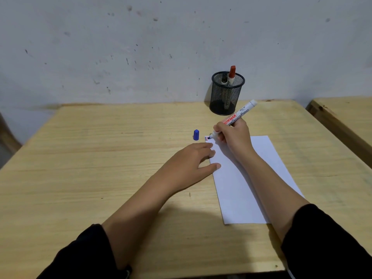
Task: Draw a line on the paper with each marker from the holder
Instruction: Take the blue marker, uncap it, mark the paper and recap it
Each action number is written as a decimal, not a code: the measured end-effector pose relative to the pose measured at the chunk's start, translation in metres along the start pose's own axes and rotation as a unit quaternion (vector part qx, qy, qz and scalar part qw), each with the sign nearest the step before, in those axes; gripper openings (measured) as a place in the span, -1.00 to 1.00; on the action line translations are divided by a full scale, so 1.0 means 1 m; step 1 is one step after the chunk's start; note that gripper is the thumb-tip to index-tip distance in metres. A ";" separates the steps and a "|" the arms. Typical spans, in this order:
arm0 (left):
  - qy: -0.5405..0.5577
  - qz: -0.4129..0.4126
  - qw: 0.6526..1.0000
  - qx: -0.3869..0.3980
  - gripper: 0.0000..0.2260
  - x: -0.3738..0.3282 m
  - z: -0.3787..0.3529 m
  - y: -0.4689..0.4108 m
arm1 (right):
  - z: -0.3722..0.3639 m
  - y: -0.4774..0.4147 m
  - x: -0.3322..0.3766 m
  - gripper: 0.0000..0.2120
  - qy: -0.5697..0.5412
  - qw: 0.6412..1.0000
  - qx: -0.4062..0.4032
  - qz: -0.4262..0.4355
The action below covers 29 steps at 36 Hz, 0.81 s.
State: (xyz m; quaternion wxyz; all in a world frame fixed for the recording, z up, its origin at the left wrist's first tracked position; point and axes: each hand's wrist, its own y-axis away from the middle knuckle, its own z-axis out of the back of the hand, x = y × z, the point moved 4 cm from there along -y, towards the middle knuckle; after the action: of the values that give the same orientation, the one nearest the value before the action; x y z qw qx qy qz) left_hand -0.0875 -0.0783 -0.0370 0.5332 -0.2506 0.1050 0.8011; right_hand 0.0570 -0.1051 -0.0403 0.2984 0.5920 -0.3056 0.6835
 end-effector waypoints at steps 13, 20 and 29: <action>0.000 -0.001 1.000 -0.004 -0.66 0.002 -0.001 -0.003 | 0.000 -0.004 -0.004 -0.90 0.027 1.000 0.004 -0.006; 0.003 -0.005 1.000 -0.013 -0.68 0.004 -0.002 -0.003 | 0.005 -0.004 -0.005 -0.94 -0.034 0.999 -0.005 -0.001; 0.041 0.002 0.999 -0.013 -0.63 0.010 -0.006 -0.005 | 0.012 0.001 -0.001 -0.94 -0.199 0.979 -0.037 -0.038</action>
State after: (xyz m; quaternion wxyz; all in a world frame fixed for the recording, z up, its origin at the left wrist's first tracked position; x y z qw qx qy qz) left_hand -0.0848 -0.0708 -0.0470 0.5234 -0.2901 0.1165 0.7927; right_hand 0.0640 -0.1145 -0.0404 0.2787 0.7158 -0.3613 0.5286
